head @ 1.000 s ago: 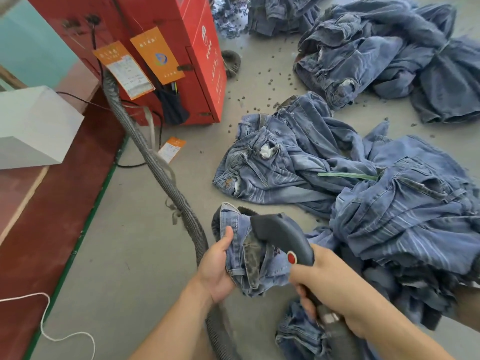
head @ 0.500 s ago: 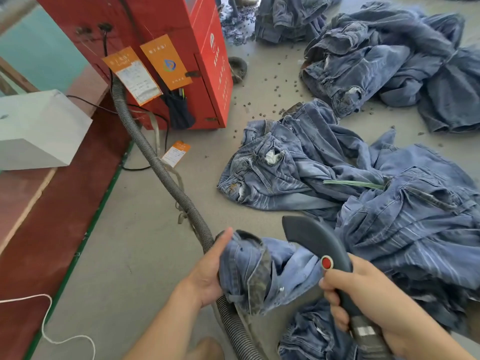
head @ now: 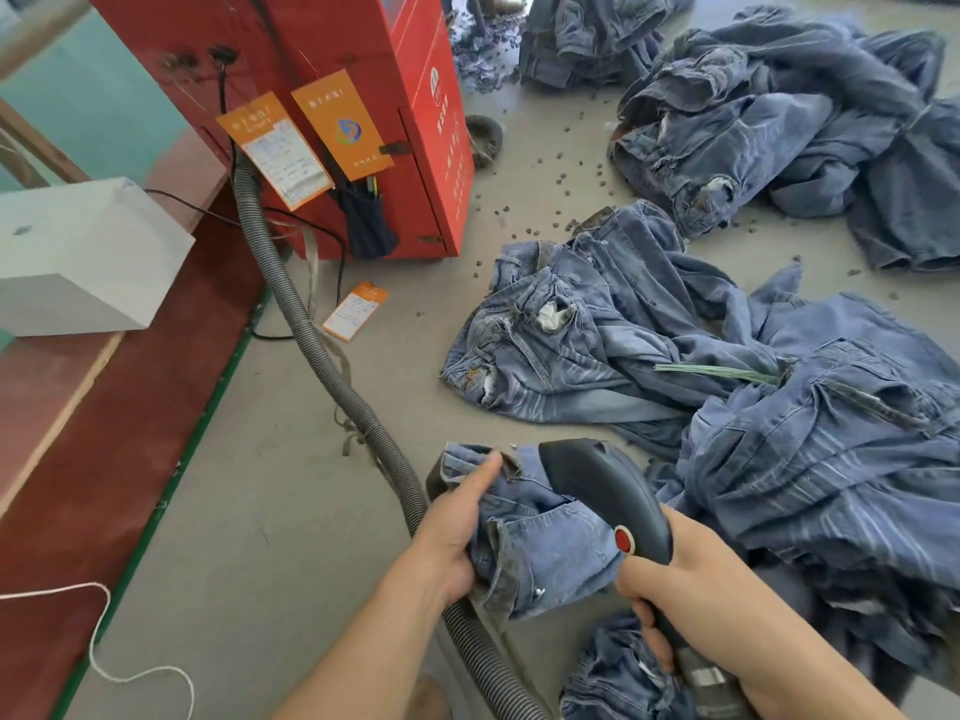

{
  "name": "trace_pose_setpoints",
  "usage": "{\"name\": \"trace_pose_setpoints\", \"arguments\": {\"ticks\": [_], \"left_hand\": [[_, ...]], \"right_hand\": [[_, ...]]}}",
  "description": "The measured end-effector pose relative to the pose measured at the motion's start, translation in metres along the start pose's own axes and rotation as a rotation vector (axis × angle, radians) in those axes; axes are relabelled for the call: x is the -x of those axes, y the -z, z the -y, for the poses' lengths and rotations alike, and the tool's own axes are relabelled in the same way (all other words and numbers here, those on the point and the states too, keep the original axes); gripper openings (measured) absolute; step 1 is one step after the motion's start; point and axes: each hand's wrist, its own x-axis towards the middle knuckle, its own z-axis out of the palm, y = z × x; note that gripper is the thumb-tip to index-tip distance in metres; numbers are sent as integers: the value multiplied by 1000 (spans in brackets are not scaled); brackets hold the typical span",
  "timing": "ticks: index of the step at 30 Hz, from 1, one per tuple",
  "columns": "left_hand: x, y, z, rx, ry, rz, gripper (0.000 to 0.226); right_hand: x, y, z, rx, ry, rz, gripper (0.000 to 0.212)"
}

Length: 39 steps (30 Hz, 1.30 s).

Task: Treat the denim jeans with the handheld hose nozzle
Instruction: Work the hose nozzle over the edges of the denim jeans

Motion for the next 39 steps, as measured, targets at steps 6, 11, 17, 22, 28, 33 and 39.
{"name": "trace_pose_setpoints", "arguments": {"ticks": [6,11,17,22,28,33,39], "left_hand": [[4,-12,1,60,-194,91,25],[13,-11,2,59,-190,156,33],[14,-13,-4,43,-195,155,27],[16,-13,-1,89,-172,234,31],[16,-12,3,22,-216,191,26],[13,-15,6,17,-253,187,29],[11,-4,14,71,-214,194,36]], "right_hand": [[3,-11,14,333,34,-53,12],[-18,0,17,377,60,-309,14],[14,0,10,341,45,-147,22],[-8,-16,2,405,-13,-168,23],[-7,2,-1,234,17,-245,11],[5,-16,8,296,42,-89,16],[-19,-12,5,161,-4,-153,10]]}}
